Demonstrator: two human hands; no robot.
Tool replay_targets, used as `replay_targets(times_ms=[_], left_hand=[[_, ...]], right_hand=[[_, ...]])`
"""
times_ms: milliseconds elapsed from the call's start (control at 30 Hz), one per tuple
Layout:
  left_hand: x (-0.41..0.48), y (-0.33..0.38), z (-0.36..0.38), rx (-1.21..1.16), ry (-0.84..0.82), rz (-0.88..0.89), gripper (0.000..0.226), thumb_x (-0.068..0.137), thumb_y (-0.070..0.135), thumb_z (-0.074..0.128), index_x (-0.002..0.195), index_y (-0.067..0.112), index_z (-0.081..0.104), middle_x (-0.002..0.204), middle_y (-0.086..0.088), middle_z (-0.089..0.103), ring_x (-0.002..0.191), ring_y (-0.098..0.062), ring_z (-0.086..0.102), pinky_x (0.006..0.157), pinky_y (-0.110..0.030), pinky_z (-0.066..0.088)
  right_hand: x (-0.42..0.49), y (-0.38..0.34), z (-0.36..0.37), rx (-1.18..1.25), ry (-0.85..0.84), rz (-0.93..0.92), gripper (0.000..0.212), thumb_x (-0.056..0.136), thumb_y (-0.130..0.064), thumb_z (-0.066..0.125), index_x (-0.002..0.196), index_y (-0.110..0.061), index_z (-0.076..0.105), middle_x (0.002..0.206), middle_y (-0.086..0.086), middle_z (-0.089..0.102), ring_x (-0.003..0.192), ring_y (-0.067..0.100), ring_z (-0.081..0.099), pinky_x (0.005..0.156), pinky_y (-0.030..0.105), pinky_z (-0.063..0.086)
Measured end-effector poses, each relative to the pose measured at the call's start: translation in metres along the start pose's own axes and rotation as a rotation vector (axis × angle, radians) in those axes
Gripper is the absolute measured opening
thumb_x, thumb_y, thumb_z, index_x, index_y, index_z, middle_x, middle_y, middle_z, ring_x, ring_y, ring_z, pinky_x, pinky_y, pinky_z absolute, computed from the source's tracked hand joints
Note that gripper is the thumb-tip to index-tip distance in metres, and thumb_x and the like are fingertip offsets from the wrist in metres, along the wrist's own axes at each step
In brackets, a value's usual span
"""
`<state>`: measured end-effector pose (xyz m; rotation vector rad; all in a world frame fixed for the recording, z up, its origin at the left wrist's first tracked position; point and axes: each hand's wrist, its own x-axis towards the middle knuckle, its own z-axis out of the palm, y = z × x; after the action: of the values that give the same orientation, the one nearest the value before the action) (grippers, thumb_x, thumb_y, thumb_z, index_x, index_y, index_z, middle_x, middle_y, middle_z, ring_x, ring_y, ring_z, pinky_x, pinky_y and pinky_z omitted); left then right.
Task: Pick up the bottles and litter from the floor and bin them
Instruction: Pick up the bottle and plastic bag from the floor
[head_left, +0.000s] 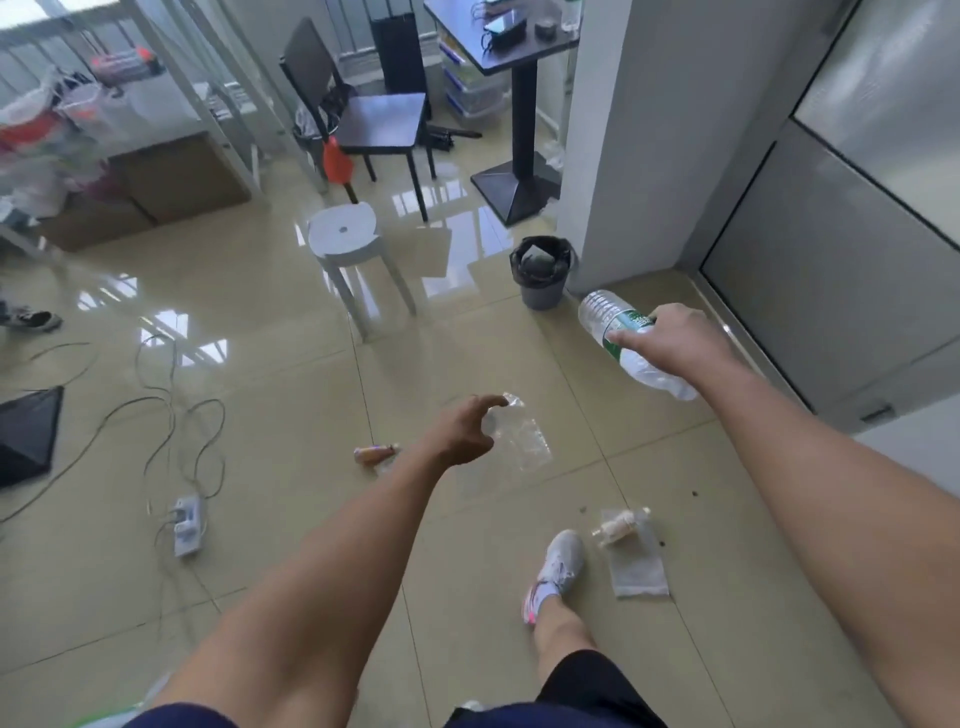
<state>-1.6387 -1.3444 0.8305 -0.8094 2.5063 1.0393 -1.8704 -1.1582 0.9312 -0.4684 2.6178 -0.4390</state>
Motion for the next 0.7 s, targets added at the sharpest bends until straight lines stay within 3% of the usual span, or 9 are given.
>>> replay_targets(times_ms=[133,300,367,467,700], left_hand=[[0.097,0.026,-0.038,-0.041,-0.041,-0.058,0.070,0.081,-0.004,0.054,0.145,0.024,0.054,0.133,-0.009,0.057,0.120,-0.026,0.056,0.103,-0.030,0.046],[0.202,0.060,-0.097,-0.089,0.032,-0.068,0.068,0.080,0.001,0.059,0.143,0.027,0.056,0.126,-0.008,0.061,0.110,-0.030,0.061,0.100,-0.039,0.051],[0.246,0.069,-0.119,-0.116,0.038,-0.070,0.068,0.080,0.004,0.063,0.143,0.029,0.056,0.126,-0.007,0.061,0.108,-0.026,0.061,0.097,-0.032,0.051],[0.321,0.073,-0.149,-0.140,0.045,-0.059,0.074,0.077,0.007,0.067,0.146,0.031,0.052,0.129,-0.006,0.060,0.105,-0.020,0.059,0.087,-0.025,0.046],[0.543,0.031,-0.182,-0.210,0.054,-0.079,0.074,0.080,0.012,0.070,0.148,0.033,0.048,0.131,-0.003,0.061,0.112,-0.024,0.061,0.098,-0.036,0.052]], right_hand=[[0.106,-0.005,-0.023,0.028,-0.052,0.028,0.058,0.083,-0.068,0.064,0.103,-0.013,0.063,0.093,0.007,0.066,0.081,0.027,0.065,0.059,0.032,0.045],[0.219,-0.042,-0.068,0.095,-0.059,-0.013,0.059,0.085,-0.067,0.060,0.103,-0.011,0.064,0.095,0.007,0.067,0.080,0.026,0.064,0.062,0.033,0.048],[0.267,-0.059,-0.079,0.086,-0.065,-0.035,0.059,0.085,-0.068,0.060,0.102,-0.012,0.063,0.096,0.007,0.067,0.083,0.026,0.063,0.068,0.036,0.050],[0.339,-0.084,-0.085,0.052,-0.054,-0.061,0.059,0.085,-0.070,0.059,0.102,-0.013,0.062,0.094,0.006,0.066,0.079,0.024,0.060,0.060,0.034,0.044],[0.540,-0.130,-0.031,0.064,-0.100,-0.011,0.059,0.085,-0.074,0.057,0.103,-0.018,0.061,0.094,0.004,0.066,0.081,0.022,0.062,0.060,0.034,0.045]])
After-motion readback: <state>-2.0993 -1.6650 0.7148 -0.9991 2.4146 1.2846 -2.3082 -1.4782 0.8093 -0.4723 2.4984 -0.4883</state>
